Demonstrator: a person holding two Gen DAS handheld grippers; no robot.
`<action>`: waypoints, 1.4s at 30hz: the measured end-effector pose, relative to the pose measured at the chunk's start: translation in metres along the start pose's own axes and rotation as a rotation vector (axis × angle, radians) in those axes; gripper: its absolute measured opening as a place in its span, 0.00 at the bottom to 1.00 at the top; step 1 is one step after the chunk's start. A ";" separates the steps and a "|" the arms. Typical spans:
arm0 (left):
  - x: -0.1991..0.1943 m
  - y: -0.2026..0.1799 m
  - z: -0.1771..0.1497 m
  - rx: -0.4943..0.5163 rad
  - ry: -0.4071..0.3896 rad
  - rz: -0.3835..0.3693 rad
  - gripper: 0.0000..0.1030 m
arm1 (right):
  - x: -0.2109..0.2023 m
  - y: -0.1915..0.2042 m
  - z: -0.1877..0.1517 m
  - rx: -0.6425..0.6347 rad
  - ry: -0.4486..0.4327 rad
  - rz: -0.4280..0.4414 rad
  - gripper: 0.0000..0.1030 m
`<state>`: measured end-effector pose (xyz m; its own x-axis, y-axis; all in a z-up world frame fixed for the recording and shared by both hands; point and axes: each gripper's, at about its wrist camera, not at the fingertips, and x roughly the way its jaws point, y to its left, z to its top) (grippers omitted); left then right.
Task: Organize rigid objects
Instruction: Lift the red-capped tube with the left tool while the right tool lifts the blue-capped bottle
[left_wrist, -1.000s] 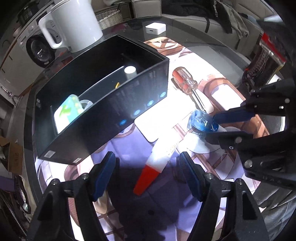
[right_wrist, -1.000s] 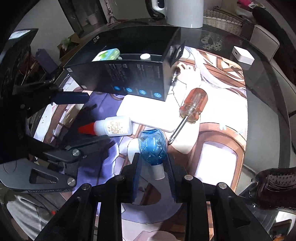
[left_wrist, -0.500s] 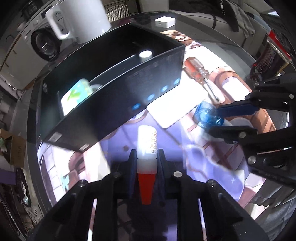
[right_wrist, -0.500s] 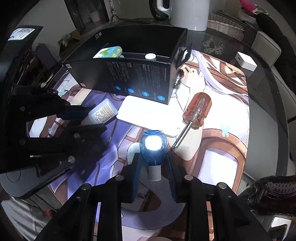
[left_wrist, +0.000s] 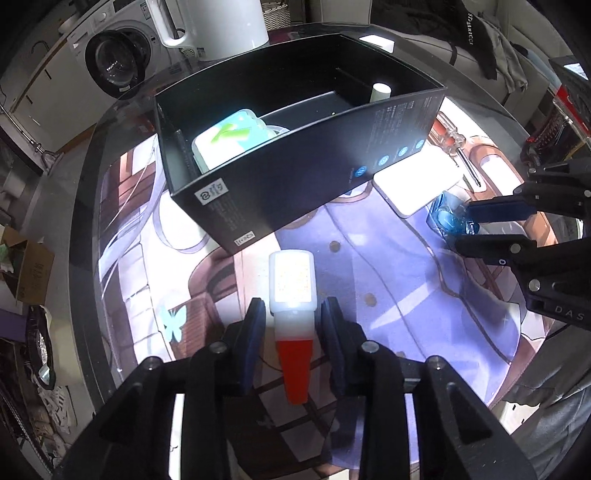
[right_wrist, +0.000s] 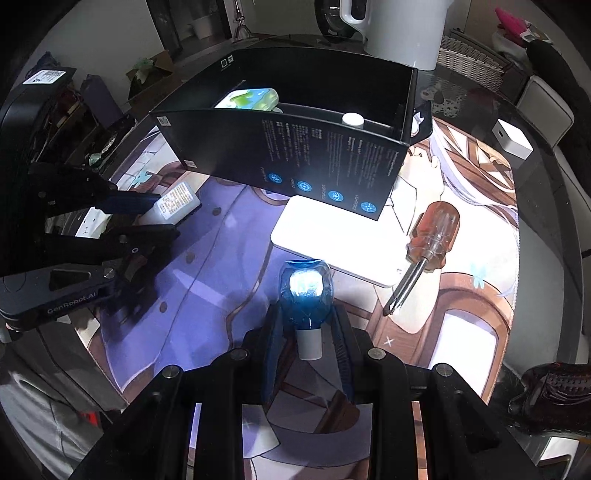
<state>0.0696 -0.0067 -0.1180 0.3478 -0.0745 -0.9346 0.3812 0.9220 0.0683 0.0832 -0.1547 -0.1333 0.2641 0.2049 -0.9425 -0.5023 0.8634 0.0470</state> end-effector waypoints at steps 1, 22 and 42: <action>0.001 -0.002 0.002 0.004 -0.001 0.007 0.36 | 0.000 0.001 0.000 -0.002 -0.002 -0.003 0.27; -0.021 -0.019 0.007 0.047 -0.097 0.076 0.23 | -0.028 -0.003 0.006 0.020 -0.114 0.003 0.26; -0.141 -0.010 -0.005 0.020 -0.681 0.120 0.08 | -0.160 0.004 -0.003 0.030 -0.759 -0.103 0.26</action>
<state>0.0128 -0.0034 0.0120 0.8465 -0.2010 -0.4930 0.3204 0.9319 0.1701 0.0366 -0.1848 0.0169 0.8068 0.3737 -0.4576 -0.4246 0.9053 -0.0093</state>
